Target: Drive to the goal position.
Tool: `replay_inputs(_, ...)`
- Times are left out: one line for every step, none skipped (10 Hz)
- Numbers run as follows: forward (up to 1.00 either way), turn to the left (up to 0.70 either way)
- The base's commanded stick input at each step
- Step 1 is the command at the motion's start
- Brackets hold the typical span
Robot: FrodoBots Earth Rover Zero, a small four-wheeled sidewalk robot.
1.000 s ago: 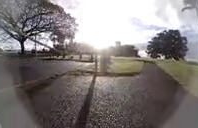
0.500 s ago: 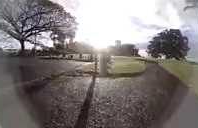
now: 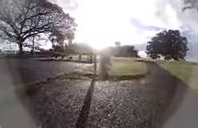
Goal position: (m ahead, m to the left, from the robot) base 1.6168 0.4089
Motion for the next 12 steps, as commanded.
replay_inputs(0.45, -0.27)
replay_inputs(0.45, -0.27)
replay_inputs(0.45, -0.27)
replay_inputs(0.45, -0.27)
replay_inputs(0.45, -0.27)
replay_inputs(0.45, -0.27)
replay_inputs(0.45, -0.27)
replay_inputs(0.45, -0.27)
replay_inputs(0.45, -0.27)
replay_inputs(0.45, -0.27)
replay_inputs(0.45, -0.16)
replay_inputs(0.45, -0.01)
